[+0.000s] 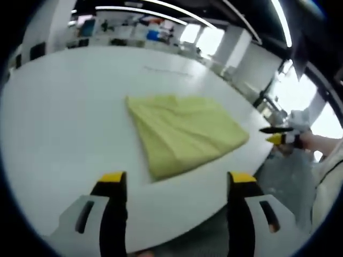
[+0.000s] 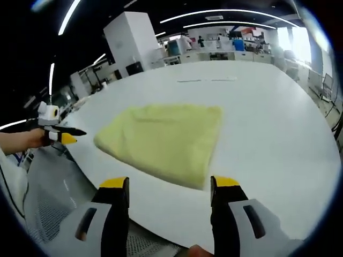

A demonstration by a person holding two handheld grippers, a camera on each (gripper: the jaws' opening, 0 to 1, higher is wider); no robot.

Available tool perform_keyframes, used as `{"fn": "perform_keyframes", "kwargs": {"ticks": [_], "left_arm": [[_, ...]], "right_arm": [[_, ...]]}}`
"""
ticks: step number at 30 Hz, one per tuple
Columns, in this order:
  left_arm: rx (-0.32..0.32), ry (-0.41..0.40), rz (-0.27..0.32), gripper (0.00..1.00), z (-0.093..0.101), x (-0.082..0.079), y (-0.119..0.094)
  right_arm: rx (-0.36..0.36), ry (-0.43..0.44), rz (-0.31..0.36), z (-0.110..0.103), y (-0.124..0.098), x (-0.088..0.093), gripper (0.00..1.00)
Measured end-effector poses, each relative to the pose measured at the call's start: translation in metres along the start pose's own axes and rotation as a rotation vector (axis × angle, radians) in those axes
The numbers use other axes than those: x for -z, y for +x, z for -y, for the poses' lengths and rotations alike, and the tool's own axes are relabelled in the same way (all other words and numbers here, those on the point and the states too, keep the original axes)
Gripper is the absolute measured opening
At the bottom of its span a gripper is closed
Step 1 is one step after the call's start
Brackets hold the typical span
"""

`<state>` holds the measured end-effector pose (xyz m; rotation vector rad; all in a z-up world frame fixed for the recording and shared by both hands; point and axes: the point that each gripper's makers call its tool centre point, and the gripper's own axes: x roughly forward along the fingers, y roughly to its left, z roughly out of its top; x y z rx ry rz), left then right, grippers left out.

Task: Fold the garment on the visible template until the final outline fits inside the template.

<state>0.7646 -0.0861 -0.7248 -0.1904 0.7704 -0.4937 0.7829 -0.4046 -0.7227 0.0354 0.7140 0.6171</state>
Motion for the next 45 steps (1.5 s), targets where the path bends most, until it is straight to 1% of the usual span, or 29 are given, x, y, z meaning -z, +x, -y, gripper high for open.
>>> {"fn": "perform_keyframes", "kwargs": {"ticks": [2,7,12,16,18,20,23,26,30,32,33,37,38,39,40,42,45], "left_arm": [[0.004,-0.001,-0.006,0.71,-0.001,-0.001,0.003],[0.012,-0.035,-0.018,0.71,-0.006,-0.001,0.012],[0.022,-0.065,-0.035,0.69,-0.008,0.001,0.018],[0.033,-0.097,-0.045,0.62,-0.010,0.002,0.023],[0.034,-0.112,-0.051,0.59,-0.012,0.003,0.026],[0.036,-0.137,-0.057,0.58,-0.013,0.005,0.029],[0.036,-0.164,-0.055,0.56,-0.016,0.005,0.032],[0.030,-0.190,-0.056,0.52,-0.019,0.006,0.035],[0.020,-0.201,-0.066,0.43,-0.022,0.008,0.038],[0.009,-0.188,-0.085,0.37,-0.024,0.010,0.040],[0.009,-0.168,-0.094,0.34,-0.024,0.011,0.041],[-0.004,-0.148,-0.117,0.20,-0.026,0.014,0.045],[-0.007,-0.149,-0.119,0.18,-0.028,0.015,0.046],[-0.011,-0.153,-0.125,0.13,-0.028,0.016,0.046],[-0.016,-0.150,-0.129,0.09,-0.029,0.017,0.046],[-0.026,-0.136,-0.130,0.02,-0.031,0.017,0.044],[-0.015,-0.146,-0.117,0.00,-0.032,0.018,0.039]], "right_arm": [[0.000,0.007,0.002,0.002,0.002,0.000,0.61],[-0.007,0.031,0.001,0.006,0.010,-0.001,0.61],[-0.005,0.028,-0.032,0.015,0.018,0.005,0.60],[0.006,0.023,-0.067,0.027,0.026,0.011,0.57],[0.002,0.074,-0.080,0.031,0.030,0.015,0.55],[0.006,0.098,-0.078,0.035,0.033,0.017,0.54],[-0.001,0.111,-0.083,0.035,0.036,0.019,0.52],[-0.014,0.111,-0.097,0.033,0.039,0.022,0.48],[-0.020,0.127,-0.091,0.034,0.040,0.020,0.37],[-0.018,0.127,-0.091,0.035,0.040,0.020,0.31],[-0.020,0.121,-0.094,0.035,0.041,0.020,0.28],[-0.018,0.098,-0.101,0.034,0.041,0.021,0.20],[-0.011,0.092,-0.103,0.036,0.040,0.022,0.17],[-0.007,0.084,-0.106,0.036,0.040,0.022,0.11],[-0.003,0.079,-0.105,0.037,0.038,0.022,0.08],[-0.001,0.084,-0.106,0.039,0.037,0.023,0.04],[-0.005,0.080,-0.111,0.039,0.037,0.023,0.03]]}}
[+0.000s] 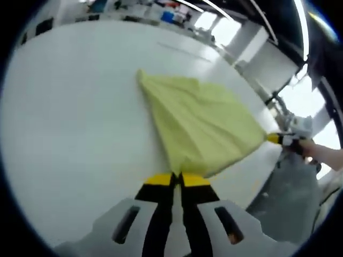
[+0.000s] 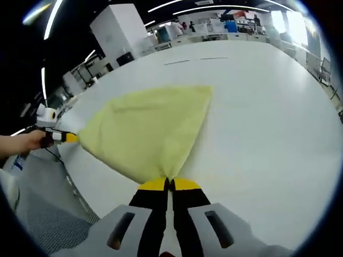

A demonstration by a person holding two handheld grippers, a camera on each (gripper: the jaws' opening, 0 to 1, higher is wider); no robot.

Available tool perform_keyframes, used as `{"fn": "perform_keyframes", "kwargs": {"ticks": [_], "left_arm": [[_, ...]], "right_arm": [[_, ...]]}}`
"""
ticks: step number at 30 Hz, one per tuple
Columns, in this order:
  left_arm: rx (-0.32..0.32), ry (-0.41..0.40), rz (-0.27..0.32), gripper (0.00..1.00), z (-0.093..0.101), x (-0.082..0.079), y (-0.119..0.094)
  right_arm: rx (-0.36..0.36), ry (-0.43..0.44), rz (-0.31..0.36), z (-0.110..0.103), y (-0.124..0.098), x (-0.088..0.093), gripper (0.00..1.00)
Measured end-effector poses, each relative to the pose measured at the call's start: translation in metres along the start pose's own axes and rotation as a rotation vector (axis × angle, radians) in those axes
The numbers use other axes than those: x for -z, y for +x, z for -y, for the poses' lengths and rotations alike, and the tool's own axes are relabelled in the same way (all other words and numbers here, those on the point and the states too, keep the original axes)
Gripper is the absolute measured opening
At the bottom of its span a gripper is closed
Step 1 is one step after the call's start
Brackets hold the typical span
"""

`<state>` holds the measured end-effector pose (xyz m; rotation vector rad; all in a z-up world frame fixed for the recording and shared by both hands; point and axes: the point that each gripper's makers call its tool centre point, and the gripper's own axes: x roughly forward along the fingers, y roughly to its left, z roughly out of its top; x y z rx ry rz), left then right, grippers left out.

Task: Fold the garment on the visible template until the final outline fits inside the template.

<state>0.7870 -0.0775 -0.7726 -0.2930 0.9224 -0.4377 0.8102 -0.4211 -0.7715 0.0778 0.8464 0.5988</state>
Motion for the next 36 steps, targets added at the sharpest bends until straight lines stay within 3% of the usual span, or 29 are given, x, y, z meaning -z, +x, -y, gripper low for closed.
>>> {"fn": "perform_keyframes", "kwargs": {"ticks": [11,24,30,31,36], "left_arm": [[-0.026,-0.038,-0.029,0.00,-0.012,0.009,-0.011],[-0.025,-0.012,-0.011,0.00,-0.004,0.008,-0.014],[-0.028,0.003,-0.005,0.00,-0.003,0.006,-0.016],[-0.029,0.004,-0.003,0.01,-0.004,0.005,-0.017],[-0.065,-0.010,0.001,0.26,-0.010,0.006,-0.023]], "right_arm": [[0.049,-0.007,-0.031,0.008,-0.009,0.008,0.01],[0.005,0.032,0.014,-0.003,-0.013,0.011,0.02],[0.008,-0.014,0.023,-0.005,-0.014,0.008,0.02],[0.008,-0.022,0.020,-0.005,-0.014,0.009,0.03],[0.006,-0.061,0.005,-0.008,-0.018,0.012,0.12]]}}
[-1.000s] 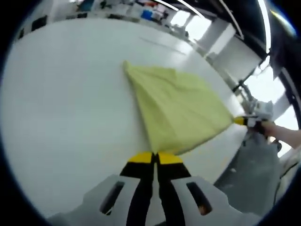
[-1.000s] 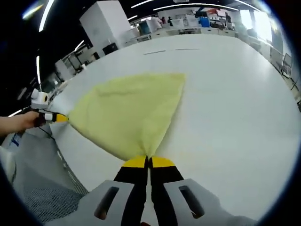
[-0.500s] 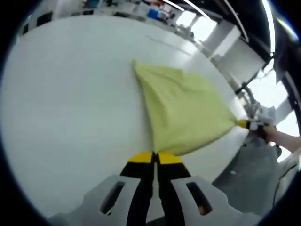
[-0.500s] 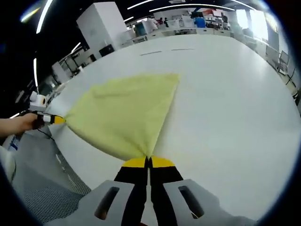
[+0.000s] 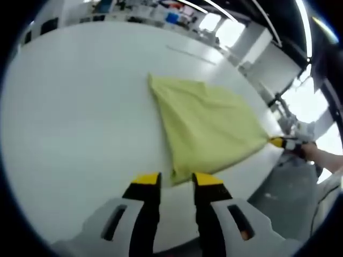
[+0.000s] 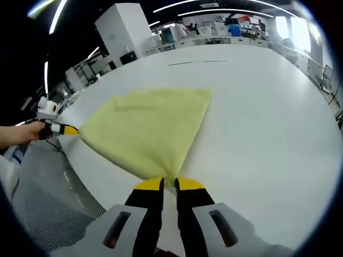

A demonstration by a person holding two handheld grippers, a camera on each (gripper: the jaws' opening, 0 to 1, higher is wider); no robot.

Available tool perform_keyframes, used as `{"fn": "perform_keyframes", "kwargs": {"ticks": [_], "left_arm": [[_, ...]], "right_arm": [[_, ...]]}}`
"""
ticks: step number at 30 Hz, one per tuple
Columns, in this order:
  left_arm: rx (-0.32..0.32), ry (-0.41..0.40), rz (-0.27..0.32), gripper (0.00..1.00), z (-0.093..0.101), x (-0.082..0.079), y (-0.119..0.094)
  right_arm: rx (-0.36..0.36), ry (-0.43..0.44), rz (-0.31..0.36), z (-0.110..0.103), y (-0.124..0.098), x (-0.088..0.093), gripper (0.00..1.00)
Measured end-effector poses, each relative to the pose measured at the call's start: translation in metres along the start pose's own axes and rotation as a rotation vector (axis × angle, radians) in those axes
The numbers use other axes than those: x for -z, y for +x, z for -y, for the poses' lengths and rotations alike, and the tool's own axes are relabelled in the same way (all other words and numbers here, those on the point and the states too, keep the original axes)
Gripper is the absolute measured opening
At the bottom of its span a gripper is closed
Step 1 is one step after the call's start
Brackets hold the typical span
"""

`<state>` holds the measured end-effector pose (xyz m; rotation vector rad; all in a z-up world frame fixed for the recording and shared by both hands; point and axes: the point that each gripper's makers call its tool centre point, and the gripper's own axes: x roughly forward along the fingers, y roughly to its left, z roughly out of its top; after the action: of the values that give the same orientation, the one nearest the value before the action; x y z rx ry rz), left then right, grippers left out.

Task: Fold the garment on the visible template until the final outline fits inside the template.

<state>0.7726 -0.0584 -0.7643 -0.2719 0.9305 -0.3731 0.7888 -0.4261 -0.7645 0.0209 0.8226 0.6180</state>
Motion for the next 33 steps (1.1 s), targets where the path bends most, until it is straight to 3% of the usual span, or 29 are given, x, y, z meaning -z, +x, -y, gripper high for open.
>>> {"fn": "perform_keyframes", "kwargs": {"ticks": [3,6,12,22,33], "left_arm": [[-0.004,0.003,0.015,0.33,0.000,-0.001,-0.006],[-0.019,0.028,0.056,0.47,0.002,-0.007,-0.013],[-0.001,0.049,0.096,0.53,0.011,-0.015,-0.026],[0.051,0.121,0.137,0.78,0.046,-0.019,-0.041],[0.063,0.129,0.200,0.82,0.067,-0.027,-0.060]], "right_arm": [[0.008,-0.024,-0.001,-0.001,-0.004,0.001,0.21],[0.016,-0.041,0.020,-0.004,-0.011,-0.003,0.31],[0.012,-0.077,0.054,-0.013,-0.019,-0.011,0.45],[-0.007,-0.103,0.090,-0.028,-0.030,-0.023,0.68],[-0.008,-0.134,0.115,-0.045,-0.054,-0.034,0.76]]}}
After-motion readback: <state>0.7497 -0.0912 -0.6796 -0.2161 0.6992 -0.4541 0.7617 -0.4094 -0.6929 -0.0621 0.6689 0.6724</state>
